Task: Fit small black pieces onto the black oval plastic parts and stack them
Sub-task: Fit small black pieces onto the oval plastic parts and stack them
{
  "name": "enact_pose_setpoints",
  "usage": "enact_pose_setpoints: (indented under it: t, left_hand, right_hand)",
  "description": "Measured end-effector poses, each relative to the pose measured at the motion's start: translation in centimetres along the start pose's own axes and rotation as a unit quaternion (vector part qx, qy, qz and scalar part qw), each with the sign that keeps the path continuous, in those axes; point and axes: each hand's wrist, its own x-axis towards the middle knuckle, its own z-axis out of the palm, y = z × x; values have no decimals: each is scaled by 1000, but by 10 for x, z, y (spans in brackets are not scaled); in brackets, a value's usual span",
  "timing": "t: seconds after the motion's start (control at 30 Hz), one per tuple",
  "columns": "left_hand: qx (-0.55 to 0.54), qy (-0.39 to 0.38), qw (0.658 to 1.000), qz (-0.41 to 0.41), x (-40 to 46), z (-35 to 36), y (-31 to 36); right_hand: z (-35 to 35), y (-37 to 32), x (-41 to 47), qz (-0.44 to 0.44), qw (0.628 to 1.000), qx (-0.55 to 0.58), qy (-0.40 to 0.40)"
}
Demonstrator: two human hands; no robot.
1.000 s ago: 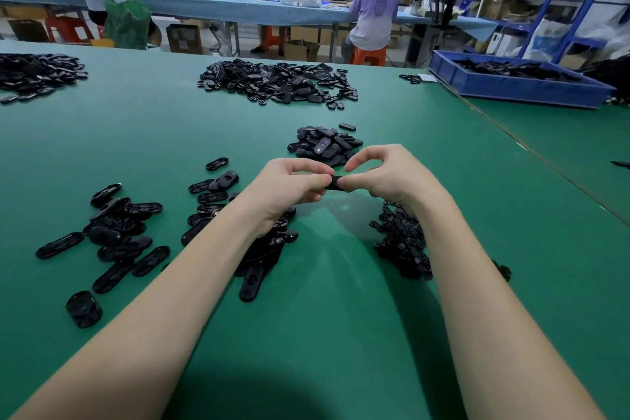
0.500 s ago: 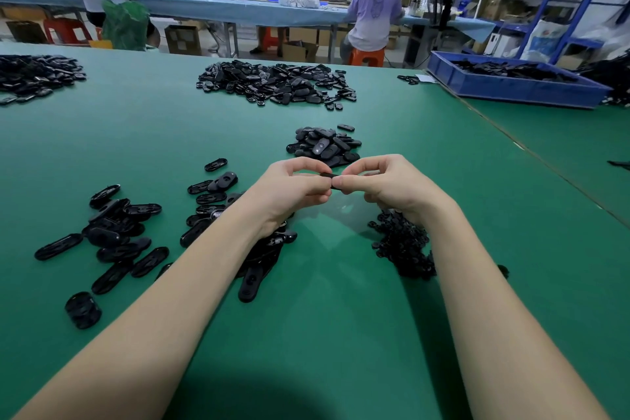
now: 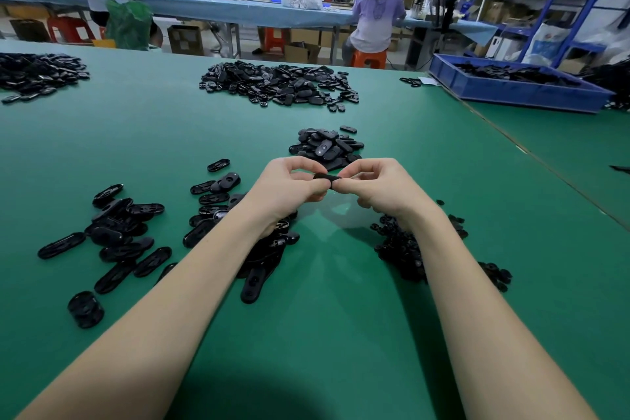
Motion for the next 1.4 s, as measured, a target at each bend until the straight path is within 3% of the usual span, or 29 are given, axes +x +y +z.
enact_pose_setpoints:
  t: [0.3, 0.4, 0.5, 0.6, 0.8, 0.97, 1.17, 1.4]
  left_hand:
    - [32, 43, 999, 8, 8, 9, -13]
    - [67, 68, 995, 33, 8, 11, -15]
    - [92, 60, 990, 89, 8, 3, -10]
    - [164, 37, 974, 154, 9, -4, -7]
    - [309, 39, 923, 225, 22, -3, -14]
    - [313, 120, 927, 166, 76, 3, 2]
    - [302, 154, 940, 42, 140, 11, 19]
    - [277, 157, 947, 38, 152, 12, 13]
  right_hand:
    - [7, 3, 2, -7, 998, -36, 41]
    - [10, 3, 2, -20, 998, -45, 49]
    - [6, 0, 0, -13, 999, 20, 34]
    - [-2, 1, -2, 20, 998, 63, -5]
    - [-3, 7, 4, 45, 996, 82, 15]
    - [-7, 10, 9, 61, 990, 118, 45]
    - [-11, 15, 9, 60, 989, 128, 35]
    - [-12, 17, 9, 58, 990, 127, 28]
